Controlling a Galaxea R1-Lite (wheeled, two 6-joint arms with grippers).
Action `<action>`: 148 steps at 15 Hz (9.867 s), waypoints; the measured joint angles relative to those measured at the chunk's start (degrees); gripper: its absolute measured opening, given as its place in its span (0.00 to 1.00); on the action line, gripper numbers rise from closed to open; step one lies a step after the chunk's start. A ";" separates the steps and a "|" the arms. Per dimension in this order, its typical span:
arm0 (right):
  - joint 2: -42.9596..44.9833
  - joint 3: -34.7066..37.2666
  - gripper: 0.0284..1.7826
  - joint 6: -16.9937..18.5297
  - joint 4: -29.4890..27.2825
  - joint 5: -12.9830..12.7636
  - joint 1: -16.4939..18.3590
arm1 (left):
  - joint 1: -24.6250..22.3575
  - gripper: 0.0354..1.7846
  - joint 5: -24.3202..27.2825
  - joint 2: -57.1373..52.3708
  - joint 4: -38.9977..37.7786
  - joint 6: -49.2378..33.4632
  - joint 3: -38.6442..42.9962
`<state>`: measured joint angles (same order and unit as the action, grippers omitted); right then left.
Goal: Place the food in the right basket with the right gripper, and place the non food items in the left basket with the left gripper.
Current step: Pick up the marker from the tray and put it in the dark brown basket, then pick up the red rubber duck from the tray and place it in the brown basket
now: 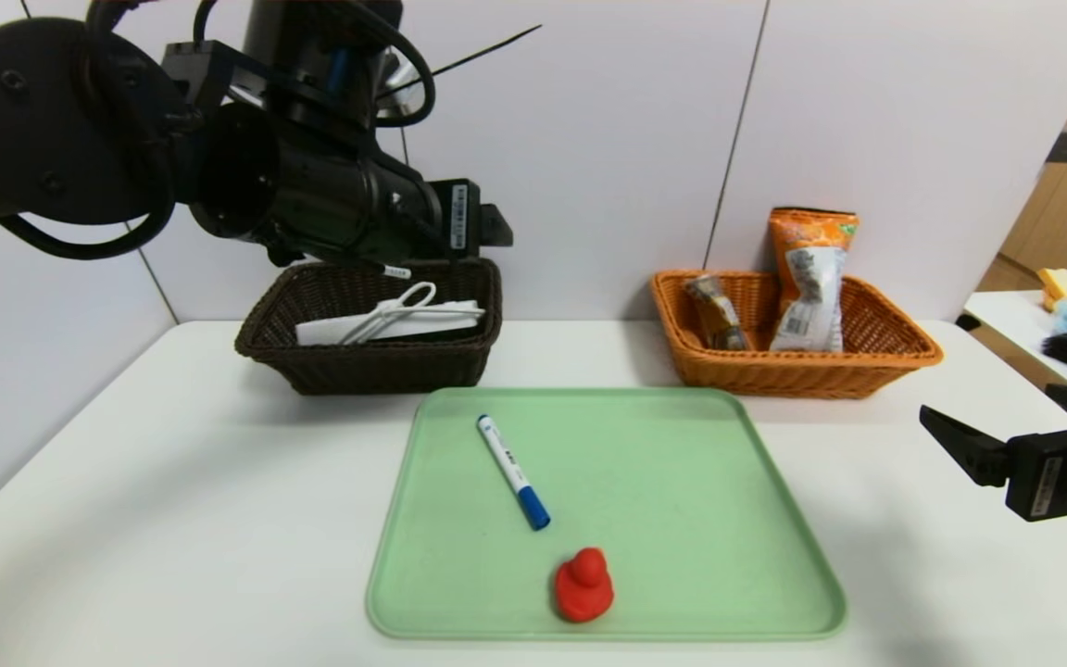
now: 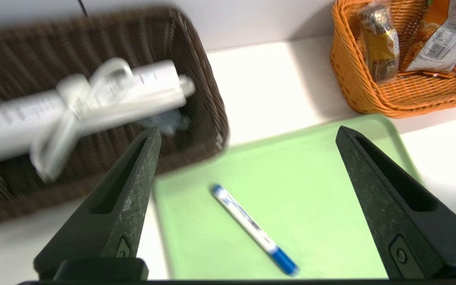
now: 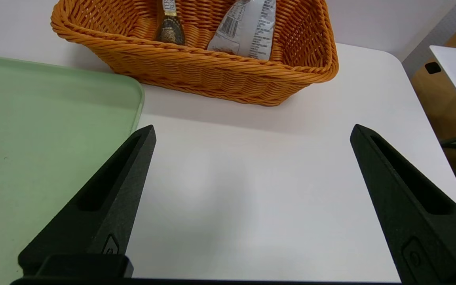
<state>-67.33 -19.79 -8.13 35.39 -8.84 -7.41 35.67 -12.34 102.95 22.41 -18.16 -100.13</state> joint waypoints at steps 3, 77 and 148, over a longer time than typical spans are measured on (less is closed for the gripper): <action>0.10 0.72 0.95 -0.10 0.02 -0.02 -0.05 | 6.11 0.90 -7.08 -0.24 4.49 -10.28 4.74; 3.11 4.50 0.95 0.98 1.02 -0.23 0.22 | -27.05 0.08 8.98 10.25 -43.07 36.35 24.56; -3.25 0.94 0.95 2.07 11.79 2.21 -0.63 | 20.03 0.94 7.52 2.40 -56.28 10.70 60.44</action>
<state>-70.58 -18.85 -6.06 47.18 -6.63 -8.05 55.70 -4.82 105.35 -33.88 -7.46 -39.69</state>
